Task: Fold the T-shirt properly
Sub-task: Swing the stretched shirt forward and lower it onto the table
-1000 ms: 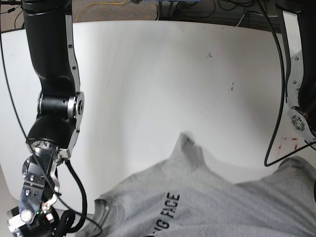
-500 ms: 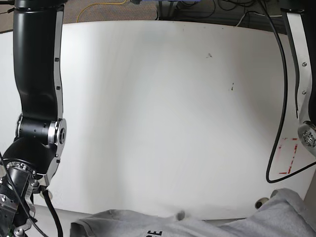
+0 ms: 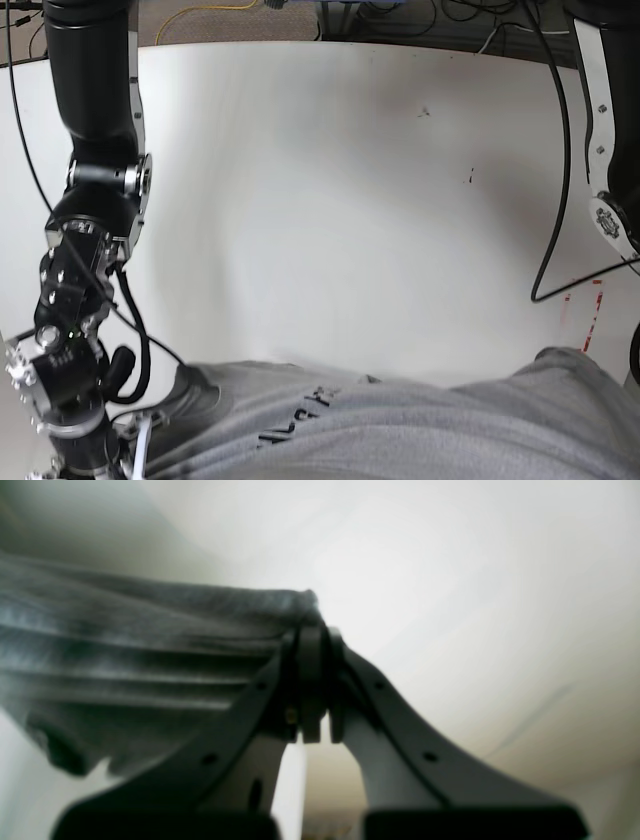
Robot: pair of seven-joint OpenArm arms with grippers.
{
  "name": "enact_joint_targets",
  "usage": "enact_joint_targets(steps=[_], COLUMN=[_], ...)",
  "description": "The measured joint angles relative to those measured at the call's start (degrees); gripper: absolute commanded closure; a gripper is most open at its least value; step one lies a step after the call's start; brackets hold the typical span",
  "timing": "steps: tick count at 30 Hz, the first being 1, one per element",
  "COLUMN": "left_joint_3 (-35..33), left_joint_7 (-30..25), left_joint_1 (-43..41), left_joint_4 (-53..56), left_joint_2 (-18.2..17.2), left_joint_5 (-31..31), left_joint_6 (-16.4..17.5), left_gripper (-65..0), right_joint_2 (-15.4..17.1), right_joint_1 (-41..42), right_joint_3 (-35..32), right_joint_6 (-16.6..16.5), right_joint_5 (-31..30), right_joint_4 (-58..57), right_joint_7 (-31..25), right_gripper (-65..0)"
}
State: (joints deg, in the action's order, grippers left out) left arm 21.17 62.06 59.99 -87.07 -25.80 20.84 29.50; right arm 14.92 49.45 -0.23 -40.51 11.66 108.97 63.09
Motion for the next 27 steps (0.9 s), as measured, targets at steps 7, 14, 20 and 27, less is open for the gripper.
enact_joint_targets(steps=[7, 14, 20, 27], left_joint_3=[5.4, 11.1, 16.2, 20.9], left_joint_7=[-0.3, -0.1, -0.2, -0.5], left_joint_1=[-15.8, -31.4, -44.7, -55.7], left_joint_4=[-4.8, -8.9, -13.5, -15.1], left_joint_2=[-1.8, -2.3, -2.2, -2.0], left_joint_5=[4.0, 7.5, 10.7, 15.3], left_joint_6=[-0.4, 0.1, -0.1, 0.0], left_gripper=[0.0, 0.0, 0.0, 0.0], right_joint_2=[-0.7, -4.6, -7.7, -11.1], right_joint_1=[-15.8, -30.8, -40.7, -47.9], right_joint_3=[9.2, 18.5, 22.6, 25.3], right_joint_6=[0.0, -0.1, -0.3, 0.0], right_joint_5=[0.2, 0.4, 0.0, 0.3], right_joint_4=[2.0, 2.1, 2.2, 4.3], right_joint_7=[-1.3, -7.6, -10.6, -10.5], right_gripper=[-1.0, -0.8, -0.8, -0.8])
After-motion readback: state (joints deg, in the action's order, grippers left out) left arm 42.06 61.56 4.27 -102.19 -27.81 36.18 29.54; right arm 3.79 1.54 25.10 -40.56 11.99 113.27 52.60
